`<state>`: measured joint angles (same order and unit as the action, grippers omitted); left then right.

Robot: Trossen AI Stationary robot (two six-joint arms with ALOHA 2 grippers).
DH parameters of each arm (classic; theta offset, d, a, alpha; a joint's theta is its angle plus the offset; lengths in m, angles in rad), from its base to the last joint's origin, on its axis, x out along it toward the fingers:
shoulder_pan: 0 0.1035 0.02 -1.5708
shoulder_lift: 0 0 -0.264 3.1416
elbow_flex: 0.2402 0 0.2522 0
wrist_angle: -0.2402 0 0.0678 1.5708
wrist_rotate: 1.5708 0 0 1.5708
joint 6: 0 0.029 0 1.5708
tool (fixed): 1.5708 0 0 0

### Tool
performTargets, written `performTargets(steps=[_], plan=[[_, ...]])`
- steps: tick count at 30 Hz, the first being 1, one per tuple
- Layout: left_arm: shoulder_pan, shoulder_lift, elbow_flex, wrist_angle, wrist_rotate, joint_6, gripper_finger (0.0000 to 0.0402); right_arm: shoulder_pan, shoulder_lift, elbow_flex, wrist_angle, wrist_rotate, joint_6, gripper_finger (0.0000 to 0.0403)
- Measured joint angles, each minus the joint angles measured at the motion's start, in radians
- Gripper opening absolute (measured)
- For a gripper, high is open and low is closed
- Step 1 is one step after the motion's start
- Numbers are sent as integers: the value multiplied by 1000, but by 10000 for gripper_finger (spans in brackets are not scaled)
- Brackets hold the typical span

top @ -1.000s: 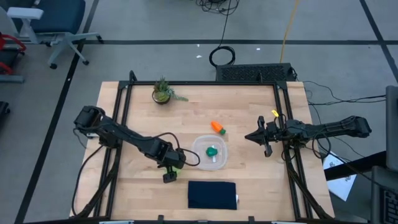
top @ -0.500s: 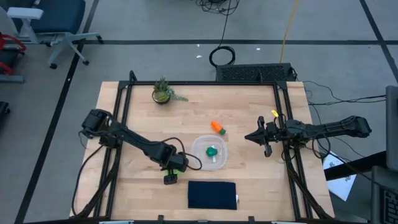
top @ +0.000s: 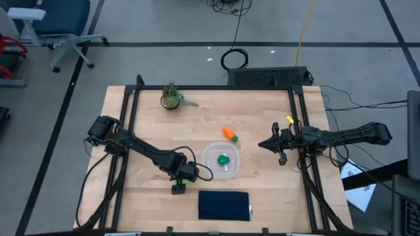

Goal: Pick and placing Produce into tupperware
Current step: Put the green starfruit into the transparent bin

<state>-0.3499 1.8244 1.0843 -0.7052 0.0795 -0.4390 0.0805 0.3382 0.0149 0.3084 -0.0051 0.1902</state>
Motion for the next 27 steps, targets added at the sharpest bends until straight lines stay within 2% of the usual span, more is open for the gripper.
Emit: performTargets(steps=[5, 8, 18, 21, 27], plan=[[1, 0, -1, 0, 6, 0, 396, 0, 0, 0, 0, 0, 0, 0], [1, 1, -1, -1, 11, 1, 380, 0, 0, 0, 0, 0, 0, 0], [3, 2, -3, -8, 4, 16, 250, 0, 0, 0, 0, 0, -8, 0], [1, 2, -2, -8, 7, 17, 222, 0, 0, 0, 0, 0, -11, 0], [2, 1, -3, -10, 9, 18, 225, 0, 0, 0, 0, 0, -11, 0]])
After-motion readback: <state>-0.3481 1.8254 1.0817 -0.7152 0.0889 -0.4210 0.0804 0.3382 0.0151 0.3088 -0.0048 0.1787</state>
